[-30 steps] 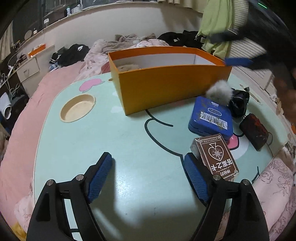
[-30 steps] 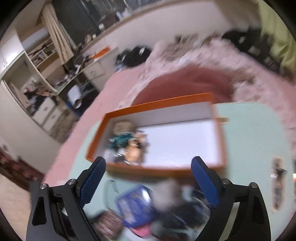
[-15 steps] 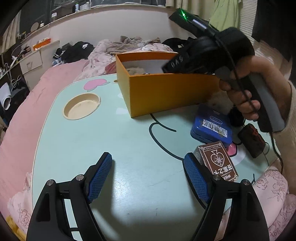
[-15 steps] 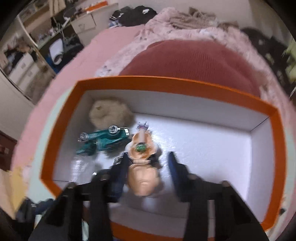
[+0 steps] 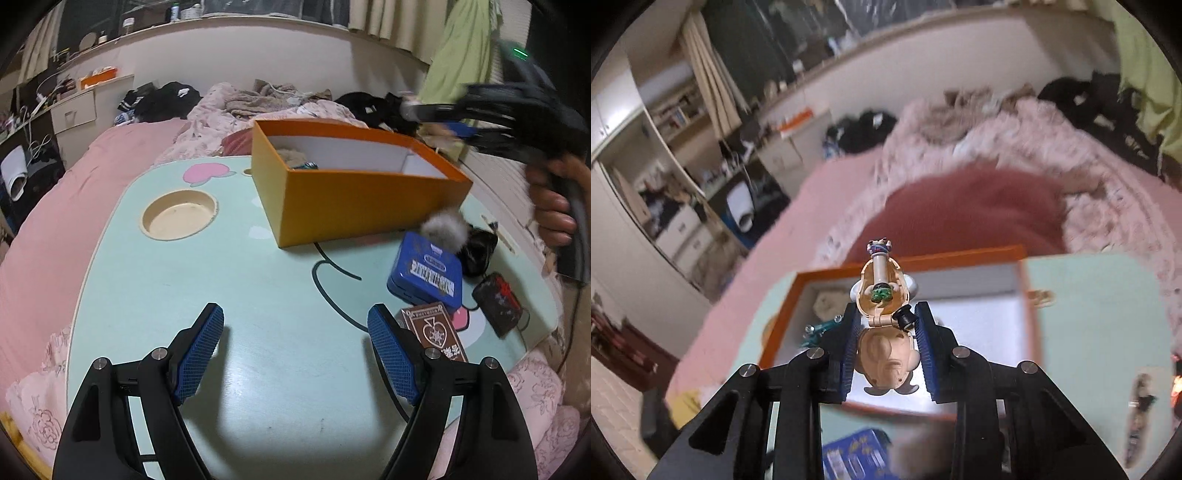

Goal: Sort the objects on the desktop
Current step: 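Lift the orange figurine out and set it on the table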

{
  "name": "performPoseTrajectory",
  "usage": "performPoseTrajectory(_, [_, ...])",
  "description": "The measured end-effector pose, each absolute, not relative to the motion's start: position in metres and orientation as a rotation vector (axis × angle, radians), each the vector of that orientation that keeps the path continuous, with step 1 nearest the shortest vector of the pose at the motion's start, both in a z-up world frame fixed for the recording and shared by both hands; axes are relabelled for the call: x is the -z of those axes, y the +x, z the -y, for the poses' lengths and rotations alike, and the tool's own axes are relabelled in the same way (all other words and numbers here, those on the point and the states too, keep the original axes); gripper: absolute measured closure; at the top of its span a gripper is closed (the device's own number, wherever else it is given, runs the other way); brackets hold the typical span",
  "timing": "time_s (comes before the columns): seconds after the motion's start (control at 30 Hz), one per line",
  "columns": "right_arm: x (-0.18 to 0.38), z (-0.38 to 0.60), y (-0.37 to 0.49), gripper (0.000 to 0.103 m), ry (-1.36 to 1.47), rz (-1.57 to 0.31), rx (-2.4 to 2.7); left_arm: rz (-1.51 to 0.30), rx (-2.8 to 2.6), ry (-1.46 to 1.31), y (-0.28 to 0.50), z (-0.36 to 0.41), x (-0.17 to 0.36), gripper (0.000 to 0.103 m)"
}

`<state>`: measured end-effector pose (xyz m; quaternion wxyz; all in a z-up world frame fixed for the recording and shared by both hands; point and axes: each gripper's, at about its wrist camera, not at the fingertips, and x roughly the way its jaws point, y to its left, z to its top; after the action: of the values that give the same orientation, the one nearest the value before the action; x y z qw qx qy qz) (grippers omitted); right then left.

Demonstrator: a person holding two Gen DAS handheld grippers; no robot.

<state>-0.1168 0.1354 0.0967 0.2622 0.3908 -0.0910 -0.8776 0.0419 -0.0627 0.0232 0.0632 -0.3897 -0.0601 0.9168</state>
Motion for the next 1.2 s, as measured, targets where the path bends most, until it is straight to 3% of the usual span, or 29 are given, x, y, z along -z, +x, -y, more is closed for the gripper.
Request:
performPoseTrajectory(0.13, [-0.106, -0.17, -0.088, 0.074, 1.04, 0.239, 2.41, 0.228, -2.79, -1.151, 0.044, 0.07, -0.027, 0.023])
performPoseTrajectory(0.53, [-0.051, -0.16, -0.025, 0.074, 1.177, 0.188, 2.254, 0.29, -2.813, -1.112, 0.043, 0.077, -0.035, 0.023])
performPoseTrajectory(0.57, [-0.049, -0.159, -0.023, 0.072, 1.17, 0.176, 2.249, 0.294, -2.813, -1.109, 0.043, 0.077, -0.036, 0.023])
performPoseTrajectory(0.67, [-0.049, -0.161, -0.013, 0.037, 1.107, 0.203, 2.21, 0.311, -2.813, -1.093, 0.044, 0.078, -0.039, 0.023])
performPoseTrajectory(0.7, [-0.05, -0.165, -0.011, 0.033, 1.089, 0.214, 2.225, 0.316, -2.814, -1.087, 0.044, 0.078, -0.04, 0.023])
performPoseTrajectory(1.13, [-0.007, -0.215, 0.015, 0.031, 1.154, -0.009, 2.637, 0.39, -2.799, -1.017, 0.027, 0.08, -0.068, 0.023])
performPoseTrajectory(1.2, [0.0, -0.216, 0.017, 0.027, 1.174, -0.036, 2.652, 0.381, -2.796, -1.02, 0.02, 0.077, -0.075, 0.023])
